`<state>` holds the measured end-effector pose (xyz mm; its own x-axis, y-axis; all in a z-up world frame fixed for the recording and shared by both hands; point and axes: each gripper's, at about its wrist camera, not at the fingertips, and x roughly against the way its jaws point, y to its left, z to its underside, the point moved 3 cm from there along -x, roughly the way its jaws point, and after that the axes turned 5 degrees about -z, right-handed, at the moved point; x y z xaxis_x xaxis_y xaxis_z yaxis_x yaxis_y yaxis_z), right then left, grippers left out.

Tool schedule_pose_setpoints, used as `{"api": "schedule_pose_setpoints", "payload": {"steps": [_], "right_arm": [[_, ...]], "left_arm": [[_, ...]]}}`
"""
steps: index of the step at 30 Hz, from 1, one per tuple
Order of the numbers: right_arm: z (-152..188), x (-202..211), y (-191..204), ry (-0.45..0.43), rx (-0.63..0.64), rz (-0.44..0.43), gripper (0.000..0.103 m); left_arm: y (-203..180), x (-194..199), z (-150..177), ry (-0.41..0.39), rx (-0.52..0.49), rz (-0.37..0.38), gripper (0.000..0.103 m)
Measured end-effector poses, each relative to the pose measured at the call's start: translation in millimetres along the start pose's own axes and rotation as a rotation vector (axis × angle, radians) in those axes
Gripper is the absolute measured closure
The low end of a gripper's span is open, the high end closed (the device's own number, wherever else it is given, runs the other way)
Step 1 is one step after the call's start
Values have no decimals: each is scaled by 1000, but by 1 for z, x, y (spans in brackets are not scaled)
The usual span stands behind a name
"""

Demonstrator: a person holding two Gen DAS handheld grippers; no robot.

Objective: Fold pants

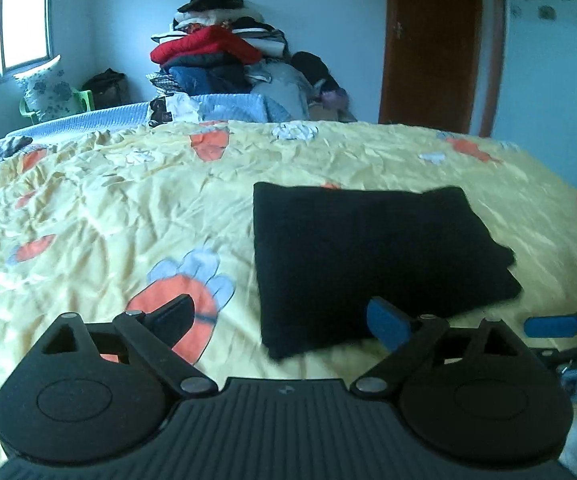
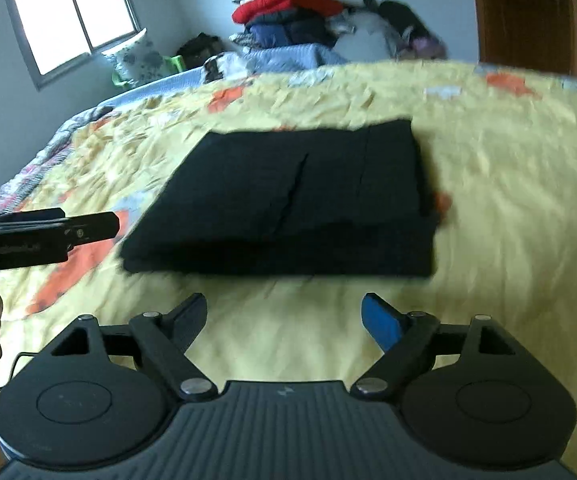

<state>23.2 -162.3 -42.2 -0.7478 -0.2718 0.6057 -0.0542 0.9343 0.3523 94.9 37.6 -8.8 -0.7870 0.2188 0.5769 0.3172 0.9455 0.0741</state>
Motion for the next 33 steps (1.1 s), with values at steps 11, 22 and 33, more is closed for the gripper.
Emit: {"api": "schedule_pose_setpoints", "payload": {"steps": [11,22,33], "right_arm": [[18,20,-7,-70,-38,57,7],[45,-5,11,-102,148,268,7],[54,-8,4,-109,103,288,7]], "left_arm": [[-9,7,25,67,102,20,2],[-32,-28,61,67,112,-124,1],[-37,-30,68,75,101,-129,1]]}}
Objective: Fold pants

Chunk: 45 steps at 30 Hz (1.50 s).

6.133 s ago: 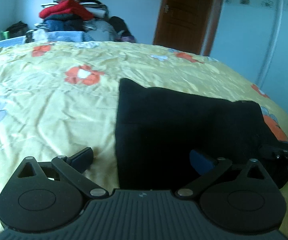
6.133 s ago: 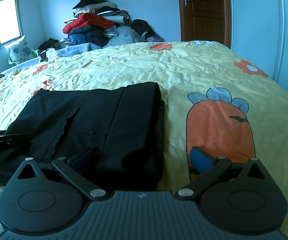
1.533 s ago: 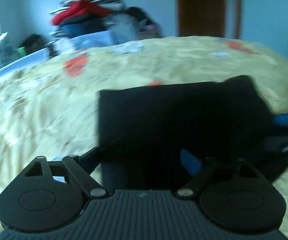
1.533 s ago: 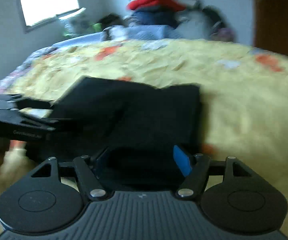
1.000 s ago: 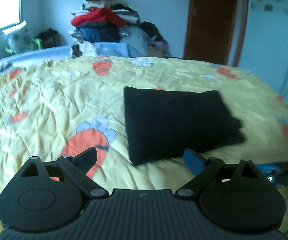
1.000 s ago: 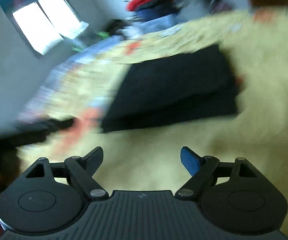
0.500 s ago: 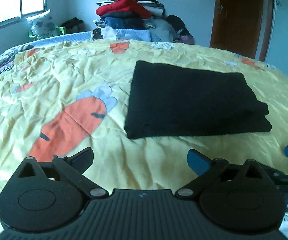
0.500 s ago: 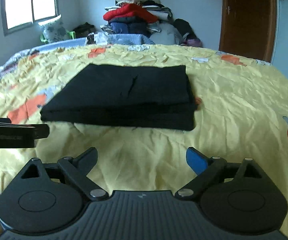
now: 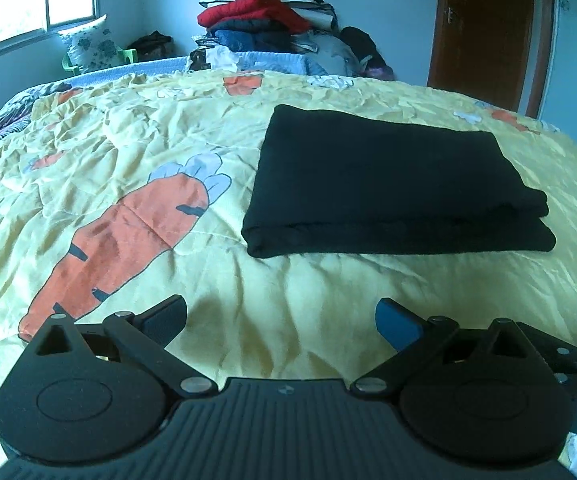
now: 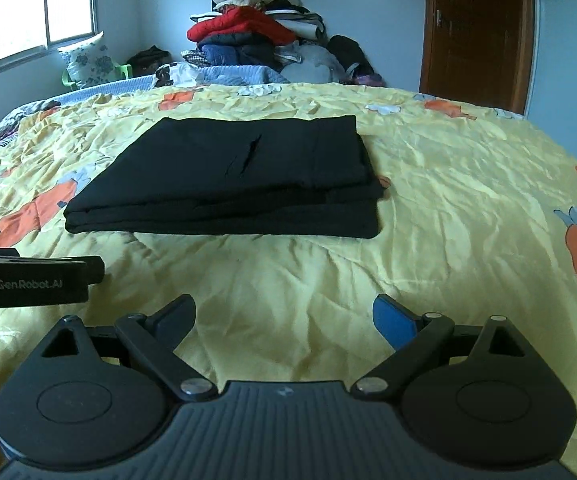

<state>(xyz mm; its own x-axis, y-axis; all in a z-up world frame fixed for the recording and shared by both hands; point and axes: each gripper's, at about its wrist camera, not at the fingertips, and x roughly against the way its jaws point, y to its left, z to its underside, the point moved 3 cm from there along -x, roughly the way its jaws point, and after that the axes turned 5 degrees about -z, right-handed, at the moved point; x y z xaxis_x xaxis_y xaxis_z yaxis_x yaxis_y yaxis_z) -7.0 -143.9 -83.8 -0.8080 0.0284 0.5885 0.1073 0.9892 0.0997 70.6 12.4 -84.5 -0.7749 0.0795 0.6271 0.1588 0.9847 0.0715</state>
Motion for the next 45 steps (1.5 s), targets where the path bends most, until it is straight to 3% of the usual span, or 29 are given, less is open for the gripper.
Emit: {"api": "schedule_pose_setpoints", "payload": {"steps": [17,45], "right_arm": [[4,-7,7,18,15,15,1],[5,-10,8,23,18,28,0]], "left_arm": [[-7,1,10,-37,-39,-18,0],[-3,-2,12,-19,-6,9,0]]}}
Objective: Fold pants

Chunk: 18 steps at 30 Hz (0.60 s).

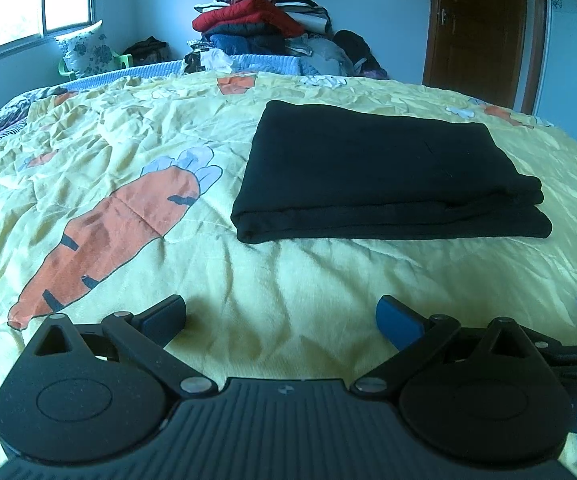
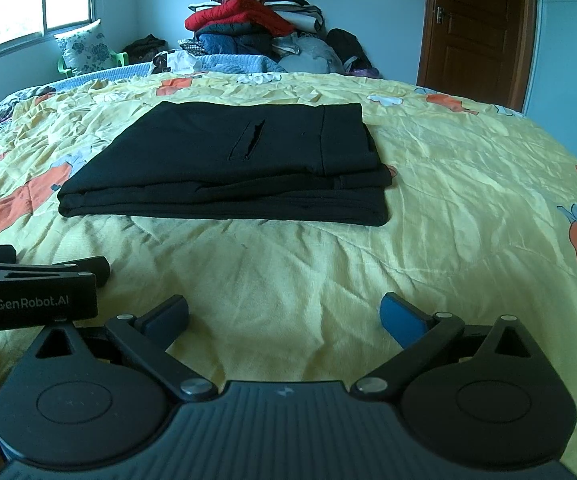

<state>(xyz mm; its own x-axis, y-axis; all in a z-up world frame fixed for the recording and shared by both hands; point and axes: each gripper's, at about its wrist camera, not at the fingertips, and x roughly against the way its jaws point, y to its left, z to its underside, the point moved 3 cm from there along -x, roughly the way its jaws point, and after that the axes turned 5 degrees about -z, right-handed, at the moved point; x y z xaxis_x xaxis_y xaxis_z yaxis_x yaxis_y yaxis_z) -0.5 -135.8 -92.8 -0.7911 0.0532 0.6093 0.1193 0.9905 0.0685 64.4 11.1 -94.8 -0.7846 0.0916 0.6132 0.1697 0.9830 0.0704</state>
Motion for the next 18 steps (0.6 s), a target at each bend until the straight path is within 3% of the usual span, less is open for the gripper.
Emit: {"api": "schedule_pose_setpoints", "payload": {"steps": [18], "right_arm": [[1,-1,1,0,-9,14,0]], "left_arm": [[-1,2,0,-6,-4,-10,0]]}}
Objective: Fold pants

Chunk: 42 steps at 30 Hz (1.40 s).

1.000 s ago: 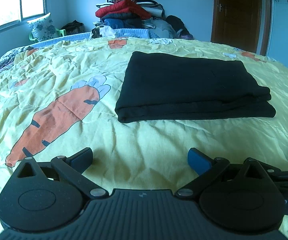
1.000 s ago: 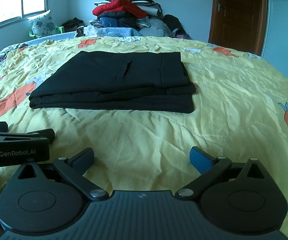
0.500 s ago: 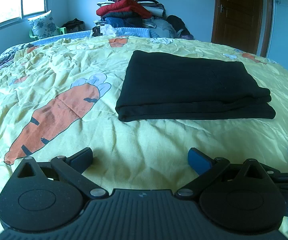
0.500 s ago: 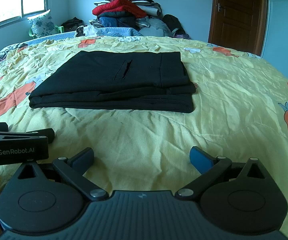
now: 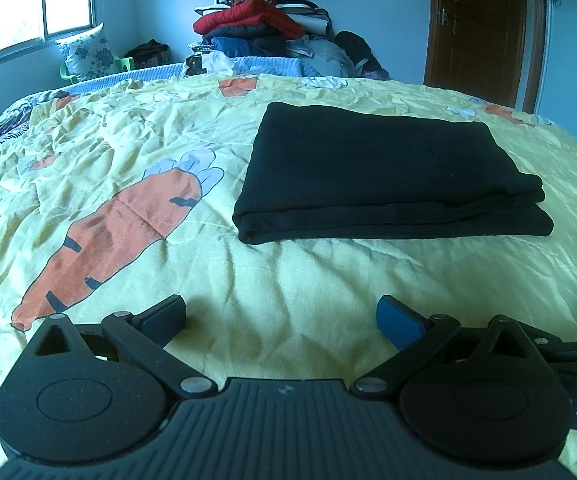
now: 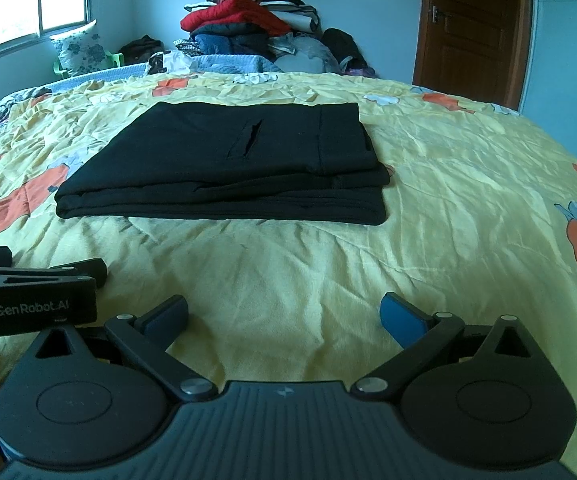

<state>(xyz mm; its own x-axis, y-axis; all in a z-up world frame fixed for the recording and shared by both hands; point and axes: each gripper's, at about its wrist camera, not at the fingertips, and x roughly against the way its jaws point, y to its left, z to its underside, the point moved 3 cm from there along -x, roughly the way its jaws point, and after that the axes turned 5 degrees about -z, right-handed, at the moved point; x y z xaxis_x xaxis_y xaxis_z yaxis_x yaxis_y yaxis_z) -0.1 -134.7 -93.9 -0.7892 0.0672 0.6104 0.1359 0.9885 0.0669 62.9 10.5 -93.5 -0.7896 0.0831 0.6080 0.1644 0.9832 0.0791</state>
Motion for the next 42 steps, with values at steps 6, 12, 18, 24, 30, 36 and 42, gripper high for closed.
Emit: {"api": "schedule_pose_setpoints", "payload": {"steps": [6,12,18,24,30,36,42], "right_arm": [[0,0,-1,0,-1,-1,0],[0,0,0,0,-2,0,0],[0,0,1,0,-1,1,0],[0,0,0,0,-1,1,0],[0,0,0,0,-1,1,0],[0,0,0,0,-1,1,0],[0,0,0,0,-1,1,0]], "left_arm": [[0,0,0,0,-1,0,0],[1,1,1,-2,-2,-3,0],[1,2,1,-4,-2,-8,0],[1,2,1,-4,-2,-8,0],[1,2,2,-4,-1,-8,0],[1,2,3,-3,5,-9,0],[1,2,3,-1,10,-7,0]]}}
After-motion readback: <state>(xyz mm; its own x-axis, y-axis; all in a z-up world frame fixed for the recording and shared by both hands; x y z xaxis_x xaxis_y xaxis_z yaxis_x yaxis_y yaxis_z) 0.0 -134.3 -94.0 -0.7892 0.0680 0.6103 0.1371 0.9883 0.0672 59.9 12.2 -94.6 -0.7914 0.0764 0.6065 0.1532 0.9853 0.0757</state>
